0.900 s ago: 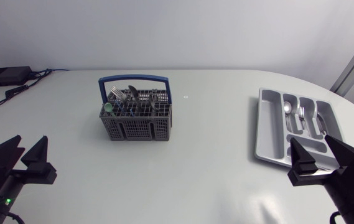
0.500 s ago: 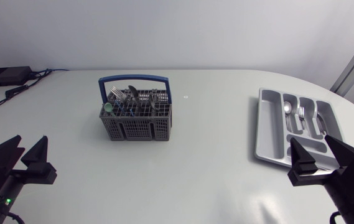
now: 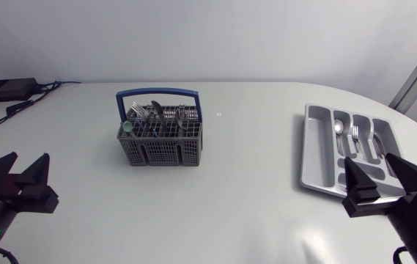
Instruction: Unload the cutlery basket into the drawer organizer.
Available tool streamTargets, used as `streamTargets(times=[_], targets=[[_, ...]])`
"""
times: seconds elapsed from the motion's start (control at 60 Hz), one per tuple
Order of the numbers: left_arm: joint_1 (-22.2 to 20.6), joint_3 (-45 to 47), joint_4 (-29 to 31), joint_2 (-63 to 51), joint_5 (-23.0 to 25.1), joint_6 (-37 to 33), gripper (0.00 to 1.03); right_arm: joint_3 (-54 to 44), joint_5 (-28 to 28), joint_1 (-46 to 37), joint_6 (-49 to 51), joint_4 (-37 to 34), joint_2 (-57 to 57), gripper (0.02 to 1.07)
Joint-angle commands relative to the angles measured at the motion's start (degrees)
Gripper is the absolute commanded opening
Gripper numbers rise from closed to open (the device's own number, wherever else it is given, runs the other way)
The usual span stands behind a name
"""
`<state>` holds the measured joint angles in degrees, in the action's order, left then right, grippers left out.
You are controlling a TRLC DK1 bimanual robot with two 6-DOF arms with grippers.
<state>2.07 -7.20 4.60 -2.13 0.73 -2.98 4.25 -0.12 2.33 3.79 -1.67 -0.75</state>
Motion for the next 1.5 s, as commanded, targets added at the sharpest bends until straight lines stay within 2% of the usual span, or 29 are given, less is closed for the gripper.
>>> streamTargets(times=[0.0, 0.133, 0.333, 0.583, 0.733, 0.883, 1.067, 1.35, 1.483], targets=[[-0.7, -4.7, 0.6, -4.2, -0.4, 0.1, 0.99, 3.5, 0.1, 0.5, -1.2, -0.3, -2.5, 1.04], [-1.5, -9.7, 2.3, -11.1, -0.2, 0.2, 0.99, 8.9, -0.1, 1.7, -1.3, -0.3, -10.9, 1.03], [-6.8, -19.2, 8.6, -22.6, -0.4, 1.1, 0.99, 17.9, 0.5, 4.4, -2.5, -2.6, -23.9, 1.03], [-7.0, -35.0, 24.1, -43.8, -0.6, -0.1, 0.96, 29.1, 0.6, 8.5, -5.1, -11.2, -38.4, 1.03], [-8.3, -39.7, 29.2, -50.4, -0.6, -4.4, 0.97, 34.2, 0.2, 10.4, -3.3, -17.3, -45.6, 1.03], [-8.9, -41.2, 28.9, -55.9, -0.6, -6.2, 0.98, 35.4, -2.0, 13.1, 2.9, -18.9, -49.4, 1.03], [-10.2, -40.6, 22.3, -58.4, -0.6, -9.8, 0.98, 36.0, -6.3, 16.4, 12.6, -21.2, -52.4, 1.03], [-8.4, -40.6, 13.9, -67.0, -0.1, -12.7, 0.98, 39.1, -11.8, 18.3, 11.9, -18.2, -59.7, 1.03], [-6.0, -40.9, 10.7, -71.0, 2.3, -14.1, 0.98, 42.1, -12.4, 19.8, 11.3, -15.8, -64.4, 1.03]])
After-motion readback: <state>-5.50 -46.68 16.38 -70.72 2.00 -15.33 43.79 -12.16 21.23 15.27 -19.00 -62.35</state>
